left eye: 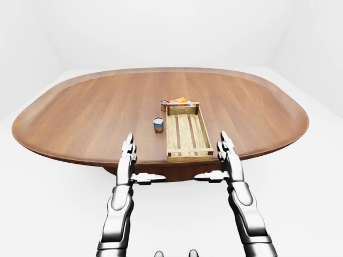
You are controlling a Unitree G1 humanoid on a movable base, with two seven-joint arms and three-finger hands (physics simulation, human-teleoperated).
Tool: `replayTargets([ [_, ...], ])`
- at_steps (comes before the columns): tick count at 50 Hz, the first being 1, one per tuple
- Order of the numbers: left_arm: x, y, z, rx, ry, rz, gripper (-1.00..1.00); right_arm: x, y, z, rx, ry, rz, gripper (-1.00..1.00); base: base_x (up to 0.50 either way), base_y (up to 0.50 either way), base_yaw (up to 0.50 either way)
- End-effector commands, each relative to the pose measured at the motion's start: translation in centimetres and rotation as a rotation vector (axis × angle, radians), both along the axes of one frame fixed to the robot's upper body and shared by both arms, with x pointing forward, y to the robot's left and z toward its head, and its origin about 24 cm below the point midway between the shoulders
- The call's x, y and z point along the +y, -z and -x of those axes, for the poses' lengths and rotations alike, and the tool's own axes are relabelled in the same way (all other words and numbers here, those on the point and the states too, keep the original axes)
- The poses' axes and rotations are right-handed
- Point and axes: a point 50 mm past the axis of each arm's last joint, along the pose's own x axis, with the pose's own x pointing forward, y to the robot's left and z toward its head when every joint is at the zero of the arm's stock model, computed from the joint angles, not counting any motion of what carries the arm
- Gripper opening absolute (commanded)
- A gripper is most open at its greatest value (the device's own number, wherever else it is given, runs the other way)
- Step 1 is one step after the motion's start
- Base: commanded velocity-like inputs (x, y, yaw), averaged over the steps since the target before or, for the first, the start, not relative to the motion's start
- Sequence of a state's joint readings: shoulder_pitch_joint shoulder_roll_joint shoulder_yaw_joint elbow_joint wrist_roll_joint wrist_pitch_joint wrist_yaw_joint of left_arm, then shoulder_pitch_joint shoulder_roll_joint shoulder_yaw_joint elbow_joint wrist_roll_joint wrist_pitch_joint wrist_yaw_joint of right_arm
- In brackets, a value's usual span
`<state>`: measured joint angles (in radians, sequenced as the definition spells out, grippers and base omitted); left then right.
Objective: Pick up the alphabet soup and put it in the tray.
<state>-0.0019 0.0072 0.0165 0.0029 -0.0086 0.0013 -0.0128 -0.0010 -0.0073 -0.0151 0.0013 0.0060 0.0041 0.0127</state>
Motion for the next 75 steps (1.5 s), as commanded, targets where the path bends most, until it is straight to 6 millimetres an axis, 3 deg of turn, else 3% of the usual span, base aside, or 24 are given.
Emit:
replayTargets([
  [1,0.8,0.0,-0.1,0.005,-0.007,0.003,1.0,-0.7,0.1,0.0,0.009,0.006,0.001,0.98,0.0,0.0,0.0],
  [60,0.9,0.8,-0.1,0.05,-0.04,-0.055,1.0,-0.8,0.1,0.0,0.019,0.014,0.007,0.99,0.0,0.0,0.0],
  [63,0.9,-0.2,-0.1,0.032,-0.046,-0.057,1.0,-0.8,-1.1,0.0,-0.005,0.015,0.002,0.99,0.0,0.0,0.0],
  [64,0.7,-3.4,0.1,-0.095,-0.047,-0.051,1.0,-0.8,-3.9,0.3,-0.116,0.021,0.019,0.99,0.0,0.0,0.0],
  [65,0.7,-3.7,0.1,-0.105,-0.047,-0.05,1.0,-0.7,-4.1,0.3,-0.124,0.021,0.02,0.99,0.0,0.0,0.0],
  [66,0.3,-6.6,0.5,-0.233,-0.033,-0.068,1.0,-0.7,-6.3,0.8,-0.221,0.015,0.024,0.99,0.0,0.0,0.0],
  [69,-0.2,-11.2,1.9,-0.442,-0.018,-0.074,1.0,-0.6,-8.8,1.5,-0.331,0.018,0.031,0.99,0.0,0.0,0.0],
  [73,-0.6,-13.9,3.1,-0.571,-0.003,-0.086,1.0,-0.3,-10.2,2.0,-0.394,0.01,0.039,0.98,0.0,0.0,0.0],
  [75,-0.8,-14.2,3.3,-0.587,0.004,-0.091,1.0,-0.2,-10.9,2.3,-0.429,0.01,0.046,0.99,0.0,0.0,0.0],
])
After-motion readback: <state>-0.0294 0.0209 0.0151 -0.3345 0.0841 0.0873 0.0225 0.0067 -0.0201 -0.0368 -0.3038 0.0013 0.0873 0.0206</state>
